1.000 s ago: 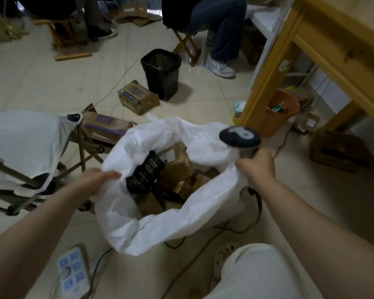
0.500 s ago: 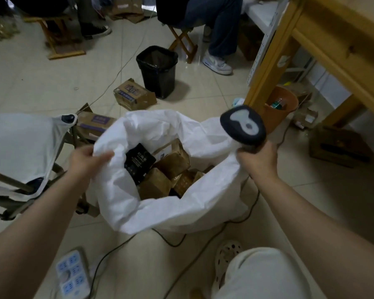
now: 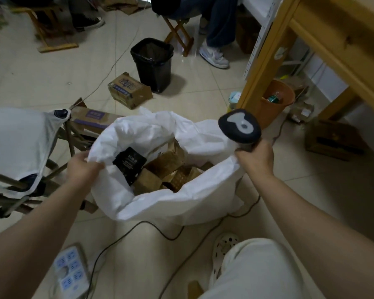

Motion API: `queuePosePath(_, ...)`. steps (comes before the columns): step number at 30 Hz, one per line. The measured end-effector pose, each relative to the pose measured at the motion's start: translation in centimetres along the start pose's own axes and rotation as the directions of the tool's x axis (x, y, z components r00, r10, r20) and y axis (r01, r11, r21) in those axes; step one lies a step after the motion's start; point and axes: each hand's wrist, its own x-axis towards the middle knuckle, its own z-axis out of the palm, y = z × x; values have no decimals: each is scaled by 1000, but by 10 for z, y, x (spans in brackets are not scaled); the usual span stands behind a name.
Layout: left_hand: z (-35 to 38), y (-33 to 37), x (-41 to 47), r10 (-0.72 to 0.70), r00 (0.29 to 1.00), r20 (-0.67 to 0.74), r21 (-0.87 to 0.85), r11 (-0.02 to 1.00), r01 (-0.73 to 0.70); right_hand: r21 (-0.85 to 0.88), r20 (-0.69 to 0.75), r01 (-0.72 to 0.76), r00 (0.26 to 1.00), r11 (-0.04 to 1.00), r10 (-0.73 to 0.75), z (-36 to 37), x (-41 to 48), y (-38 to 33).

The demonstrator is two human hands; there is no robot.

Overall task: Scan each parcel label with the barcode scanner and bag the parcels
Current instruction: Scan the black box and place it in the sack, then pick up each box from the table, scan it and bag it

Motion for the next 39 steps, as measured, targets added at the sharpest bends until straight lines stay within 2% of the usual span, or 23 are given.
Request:
queuePosePath(2, 5, -19, -5, -82, 994, 71, 148, 986, 70, -123, 55, -82, 995, 989, 89, 3, -4, 17)
queuePosePath(4, 14, -33, -10, -124, 988, 97, 238, 966, 98, -147, 96, -159, 980, 976, 174, 5, -10, 35)
queuePosePath(8, 32, -20, -23, -123, 990, 72, 401, 912, 85, 86, 117, -262, 961, 961, 251, -1, -20, 46)
queuePosePath(11, 54, 10, -41, 26, 992, 119, 492, 867, -82, 209, 50, -261, 965, 942, 256, -17, -25, 41)
queuePosePath(14, 85, 59, -78, 291, 925, 243, 529, 759, -378, 288, 27, -242, 969, 927, 245, -44, -35, 33)
queuePosePath(16, 108, 93, -109, 413, 845, 340, 506, 677, -534, 335, 22, -224, 973, 915, 229, -67, -45, 27)
queuePosePath(19, 134, 139, -165, 518, 712, 475, 456, 546, -702, 414, 6, -230, 968, 880, 250, -107, -63, 16)
queuePosePath(24, 149, 217, -266, 729, 375, 573, 242, 287, -927, 615, -32, -255, 938, 747, 346, -187, -97, -7)
queuePosePath(28, 148, 270, -346, 822, 147, 550, 106, 106, -989, 754, -97, -164, 930, 636, 355, -258, -132, -24)
queuePosePath(32, 147, 304, -424, 866, -36, 499, 10, -48, -999, 782, -232, -49, 902, 622, 363, -325, -181, -24)
queuePosePath(35, 151, 318, -477, 860, -142, 491, -112, -100, -989, 771, -315, 9, 874, 636, 369, -365, -216, -11)
queuePosePath(39, 151, 329, -544, 854, -235, 465, -303, -96, -948, 780, -401, 105, 841, 617, 364, -416, -260, 6)
